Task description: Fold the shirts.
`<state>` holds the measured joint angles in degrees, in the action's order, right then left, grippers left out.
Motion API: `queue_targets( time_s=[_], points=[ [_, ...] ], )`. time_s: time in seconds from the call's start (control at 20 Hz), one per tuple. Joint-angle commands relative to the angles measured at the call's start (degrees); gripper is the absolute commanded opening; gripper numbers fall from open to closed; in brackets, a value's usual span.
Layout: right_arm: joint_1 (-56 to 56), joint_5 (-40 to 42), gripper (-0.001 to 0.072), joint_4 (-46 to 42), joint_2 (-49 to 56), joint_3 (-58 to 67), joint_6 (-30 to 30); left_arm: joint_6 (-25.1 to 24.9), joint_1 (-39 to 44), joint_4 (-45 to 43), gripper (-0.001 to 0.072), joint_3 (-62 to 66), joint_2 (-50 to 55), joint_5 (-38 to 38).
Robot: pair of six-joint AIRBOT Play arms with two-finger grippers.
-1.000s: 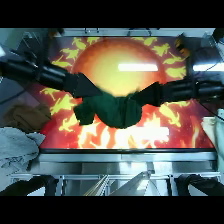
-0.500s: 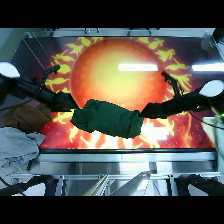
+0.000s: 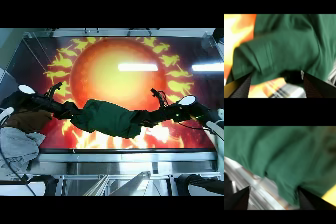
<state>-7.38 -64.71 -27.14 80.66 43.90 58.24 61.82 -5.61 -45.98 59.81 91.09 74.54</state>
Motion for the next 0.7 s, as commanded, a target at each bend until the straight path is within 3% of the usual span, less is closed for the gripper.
queue_targets(
  time_s=[0.0,0.05,0.1,0.15,0.2,0.25,0.4,0.5,0.65],
  points=[
    [-0.9,1.62,0.0409,6.43,3.39,-0.28,-5.66,-0.92,2.38,0.96,0.0679,4.83,6.58,-1.03],
    [-0.87,1.68,0.0356,6.4,3.85,-0.28,-6.01,-0.92,3.19,0.98,0.0565,6.43,8.07,-0.96],
    [-0.87,1.73,0.0356,6.4,4.17,-0.28,-6.01,-0.9,3.93,0.96,0.0427,7.85,9.33,-0.68],
    [-0.87,1.73,0.0355,6.4,4.2,-0.28,-6.03,-0.87,4.68,1.01,0.0225,9.2,10.43,-0.02],
    [-0.87,1.57,0.0304,6.43,4.15,-0.28,-6.03,-0.92,5.25,1.03,-0.0001,10.36,11.28,1.07],
    [-0.85,1.25,0.0004,6.43,4.11,-0.26,-6.21,-0.7,5.73,1.09,0.0004,11.67,11.93,2.84],
    [0.35,-3.23,0.0014,6.36,2.73,1.07,-7.5,-0.74,5.97,6.01,0.0004,15.78,11.06,10.56],
    [4.09,-11.1,0.0014,6.38,0.17,5.03,-7.17,-0.74,4.66,12.11,0.0005,19.19,7.04,15.67],
    [15.17,-24.24,0.0014,6.95,-5.53,17.79,0.02,0.44,-0.22,26.23,0.0004,27.47,-3.78,20.9]
  ],
)
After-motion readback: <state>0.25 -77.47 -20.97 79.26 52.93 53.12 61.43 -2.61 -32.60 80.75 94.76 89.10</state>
